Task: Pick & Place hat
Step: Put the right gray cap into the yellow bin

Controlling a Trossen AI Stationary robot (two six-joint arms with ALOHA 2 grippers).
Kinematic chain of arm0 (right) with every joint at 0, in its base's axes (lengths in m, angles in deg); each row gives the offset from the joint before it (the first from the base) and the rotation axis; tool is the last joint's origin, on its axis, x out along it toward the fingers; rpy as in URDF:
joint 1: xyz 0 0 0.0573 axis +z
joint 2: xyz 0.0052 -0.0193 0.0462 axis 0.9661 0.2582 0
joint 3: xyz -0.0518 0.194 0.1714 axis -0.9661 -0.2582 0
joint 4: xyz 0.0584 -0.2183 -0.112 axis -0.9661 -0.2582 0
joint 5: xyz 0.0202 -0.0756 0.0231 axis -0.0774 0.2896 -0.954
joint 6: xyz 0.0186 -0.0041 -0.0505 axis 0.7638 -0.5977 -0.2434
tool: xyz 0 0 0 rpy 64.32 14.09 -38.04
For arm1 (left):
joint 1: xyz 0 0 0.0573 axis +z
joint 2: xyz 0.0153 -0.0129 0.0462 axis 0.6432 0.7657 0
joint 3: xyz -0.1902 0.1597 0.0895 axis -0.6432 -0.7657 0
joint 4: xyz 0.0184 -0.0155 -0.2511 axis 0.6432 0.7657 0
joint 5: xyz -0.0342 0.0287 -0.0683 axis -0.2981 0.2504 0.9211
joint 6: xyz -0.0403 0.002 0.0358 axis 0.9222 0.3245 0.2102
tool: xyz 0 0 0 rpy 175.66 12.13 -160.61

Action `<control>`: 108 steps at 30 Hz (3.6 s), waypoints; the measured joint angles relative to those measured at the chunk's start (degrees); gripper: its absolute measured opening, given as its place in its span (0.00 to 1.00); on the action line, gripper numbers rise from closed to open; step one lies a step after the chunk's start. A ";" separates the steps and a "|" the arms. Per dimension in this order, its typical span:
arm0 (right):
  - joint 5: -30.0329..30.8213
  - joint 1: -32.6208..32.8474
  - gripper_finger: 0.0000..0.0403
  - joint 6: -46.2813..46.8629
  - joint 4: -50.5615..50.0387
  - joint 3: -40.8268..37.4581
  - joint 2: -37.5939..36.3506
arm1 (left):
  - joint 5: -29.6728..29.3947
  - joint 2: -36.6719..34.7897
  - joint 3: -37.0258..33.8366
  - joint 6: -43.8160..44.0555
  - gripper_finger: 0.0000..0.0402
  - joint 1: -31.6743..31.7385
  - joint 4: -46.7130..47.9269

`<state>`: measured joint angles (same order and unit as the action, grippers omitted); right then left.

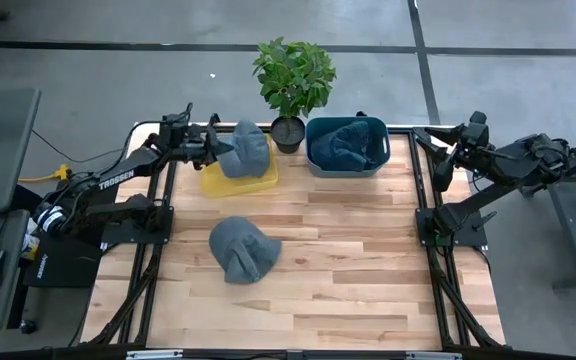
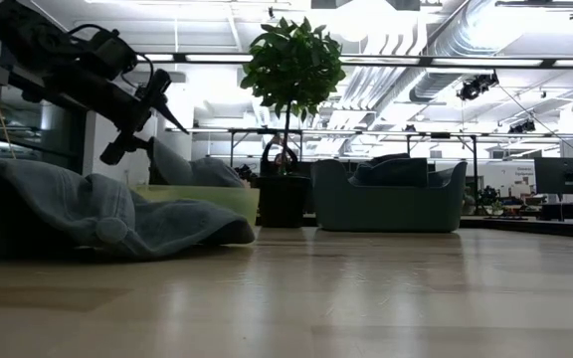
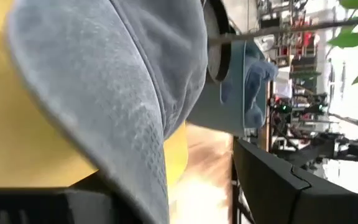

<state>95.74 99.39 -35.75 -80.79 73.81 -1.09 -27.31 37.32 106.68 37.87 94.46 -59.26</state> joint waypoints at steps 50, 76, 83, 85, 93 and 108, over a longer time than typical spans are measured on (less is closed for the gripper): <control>-1.74 -0.01 0.38 -0.01 -6.52 0.00 -0.04 | -9.34 -1.10 25.57 -12.13 0.01 -4.58 48.72; -2.07 0.00 0.38 2.61 -10.62 0.00 -0.04 | -0.26 17.52 25.55 -10.54 0.01 -5.43 34.66; -1.20 0.00 0.38 2.52 -11.17 0.00 -0.04 | -1.69 17.71 25.55 -10.56 0.01 -5.35 37.09; -0.46 -0.01 0.38 2.43 -11.17 0.00 -0.04 | -1.75 18.18 25.55 -10.57 0.01 -5.33 37.64; -0.29 -0.01 0.38 2.38 -11.16 0.00 -0.04 | -0.53 22.89 25.55 -11.06 0.01 -5.33 35.26; -2.21 -0.01 0.38 3.89 -11.13 0.00 -0.07 | -8.20 24.14 25.53 -12.91 0.21 -5.30 32.59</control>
<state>93.52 99.39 -31.86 -91.92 73.81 -1.16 -35.51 61.47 132.21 24.96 89.15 -26.67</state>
